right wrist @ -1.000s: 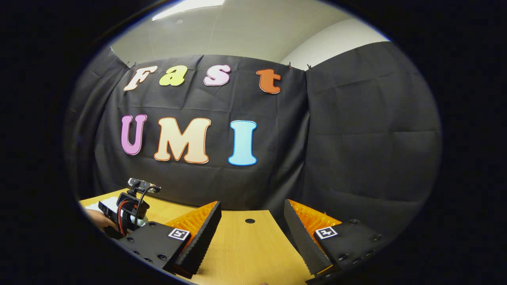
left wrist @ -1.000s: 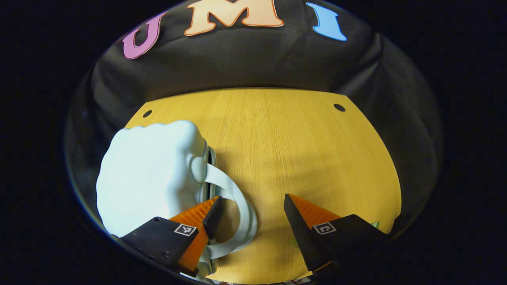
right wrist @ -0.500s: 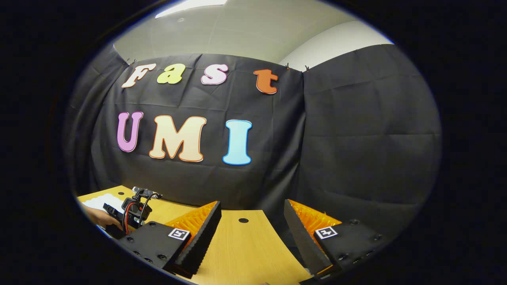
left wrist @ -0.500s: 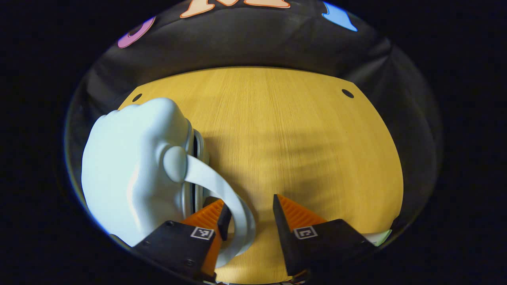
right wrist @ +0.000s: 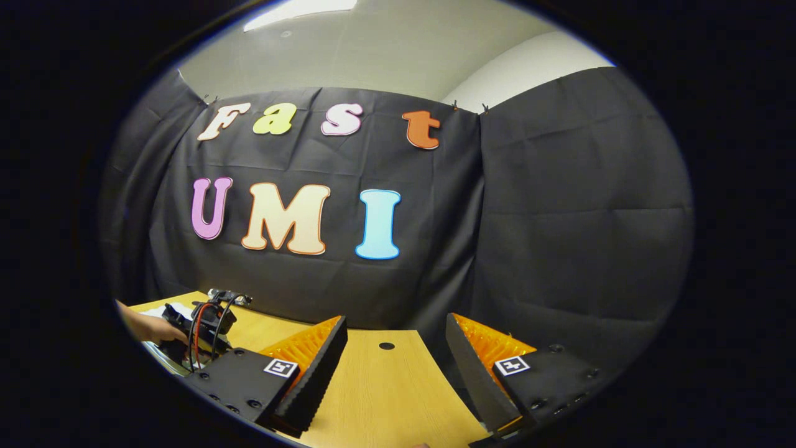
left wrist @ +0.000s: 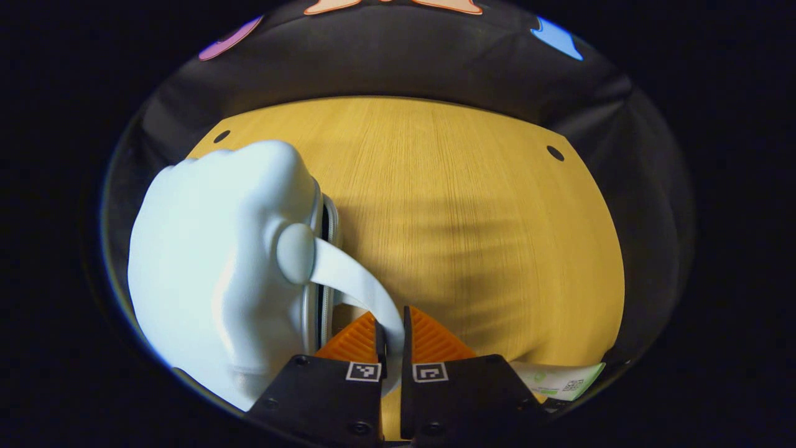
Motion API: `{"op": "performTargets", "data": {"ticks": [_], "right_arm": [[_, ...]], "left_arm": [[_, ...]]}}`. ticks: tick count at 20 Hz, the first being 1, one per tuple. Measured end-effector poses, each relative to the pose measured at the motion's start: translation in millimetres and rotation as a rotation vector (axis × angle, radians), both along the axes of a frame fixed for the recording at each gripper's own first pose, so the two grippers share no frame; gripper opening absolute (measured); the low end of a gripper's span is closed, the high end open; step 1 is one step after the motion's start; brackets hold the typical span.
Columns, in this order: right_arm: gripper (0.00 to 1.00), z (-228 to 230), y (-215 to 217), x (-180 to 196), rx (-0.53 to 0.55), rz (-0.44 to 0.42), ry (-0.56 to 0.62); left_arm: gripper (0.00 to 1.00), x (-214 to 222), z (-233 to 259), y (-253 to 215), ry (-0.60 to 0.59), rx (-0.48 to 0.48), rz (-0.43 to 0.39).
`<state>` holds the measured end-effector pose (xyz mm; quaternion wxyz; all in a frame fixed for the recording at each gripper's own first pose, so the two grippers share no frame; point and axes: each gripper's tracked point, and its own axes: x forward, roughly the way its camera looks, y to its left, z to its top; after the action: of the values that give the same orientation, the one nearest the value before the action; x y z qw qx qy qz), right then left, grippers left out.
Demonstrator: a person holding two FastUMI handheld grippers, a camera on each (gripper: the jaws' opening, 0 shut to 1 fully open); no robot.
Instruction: First open the suitcase, pack the skin care products into it, and then close the suitcase.
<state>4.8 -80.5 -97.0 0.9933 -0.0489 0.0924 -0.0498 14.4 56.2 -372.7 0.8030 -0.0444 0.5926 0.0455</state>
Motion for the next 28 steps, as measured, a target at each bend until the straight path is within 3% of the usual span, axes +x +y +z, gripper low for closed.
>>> {"op": "performTargets", "data": {"ticks": [5, 10, 15, 17, 20, 28], "right_arm": [[1.00, -5, 11, 0, 0.048, 0.078, -0.006], [1.00, -12, 22, 6, 0.122, 0.150, -0.018], [0.99, -16, 38, 9, 0.152, 0.099, -0.002], [0.98, -3, 57, 11, 0.145, 0.110, -0.051], [0.98, -7, 85, 9, 0.131, 0.125, -0.035], [0.98, 10, 139, 15, 0.104, 0.107, -0.077]], "left_arm": [[0.00, 7, 25, -2, -0.057, 0.020, 0.026], [0.00, 7, 63, -3, -0.105, 0.061, -0.003], [0.00, 2, 113, 19, -0.164, -0.007, -0.019], [0.00, 2, 140, 33, -0.202, -0.032, -0.023], [0.00, -5, 174, 57, -0.247, -0.051, -0.013], [0.00, -19, 218, 147, -0.324, -0.015, -0.039]]}}
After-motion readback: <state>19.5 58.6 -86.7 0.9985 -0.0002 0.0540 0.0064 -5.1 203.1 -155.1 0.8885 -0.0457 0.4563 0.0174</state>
